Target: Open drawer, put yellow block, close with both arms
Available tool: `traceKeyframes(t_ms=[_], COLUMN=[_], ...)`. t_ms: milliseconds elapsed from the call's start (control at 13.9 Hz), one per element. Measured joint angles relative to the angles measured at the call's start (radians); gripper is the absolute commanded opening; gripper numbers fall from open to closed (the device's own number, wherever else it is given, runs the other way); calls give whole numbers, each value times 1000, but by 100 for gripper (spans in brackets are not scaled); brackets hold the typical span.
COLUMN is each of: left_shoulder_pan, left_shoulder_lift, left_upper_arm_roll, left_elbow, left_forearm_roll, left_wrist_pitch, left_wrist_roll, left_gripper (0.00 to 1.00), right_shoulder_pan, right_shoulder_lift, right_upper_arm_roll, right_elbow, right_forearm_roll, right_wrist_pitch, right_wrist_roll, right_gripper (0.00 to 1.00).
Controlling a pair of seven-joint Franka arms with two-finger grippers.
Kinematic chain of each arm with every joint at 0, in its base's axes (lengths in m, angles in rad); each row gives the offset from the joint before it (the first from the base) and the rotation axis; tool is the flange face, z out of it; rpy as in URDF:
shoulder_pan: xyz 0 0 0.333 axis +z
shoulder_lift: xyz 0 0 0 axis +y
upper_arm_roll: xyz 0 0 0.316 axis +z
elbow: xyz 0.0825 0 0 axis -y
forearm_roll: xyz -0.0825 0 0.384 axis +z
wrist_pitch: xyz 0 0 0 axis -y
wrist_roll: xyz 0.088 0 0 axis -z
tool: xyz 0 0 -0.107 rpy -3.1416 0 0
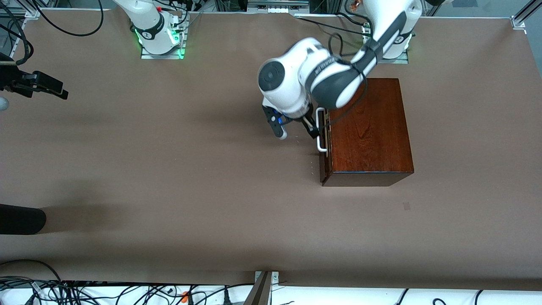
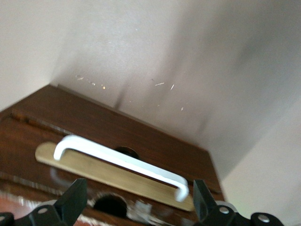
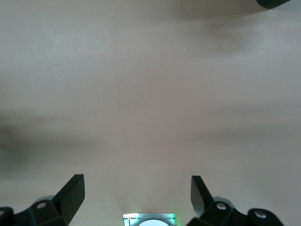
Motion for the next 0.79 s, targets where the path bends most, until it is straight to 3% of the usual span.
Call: traceKeyframes(t_ms=[360,793], left_shoulder_pan=[8,99], left_shoulder_lift=[-51,-177], left_upper_arm_roll=[5,16], left_elbow=[143,163], left_forearm_roll=[-74,-78], left_wrist_pitch=[-79,-142], left_wrist_roll=[-351,-601], left_gripper=[100,100], right_shoulder_pan=[1,1], right_shoulder_lift=[3,4], right_upper_arm_roll=[1,0], right_elbow=[0,0], right_forearm_roll=[0,0], right_wrist_pitch=[1,0], right_wrist_roll=[0,0], right_gripper=[100,100])
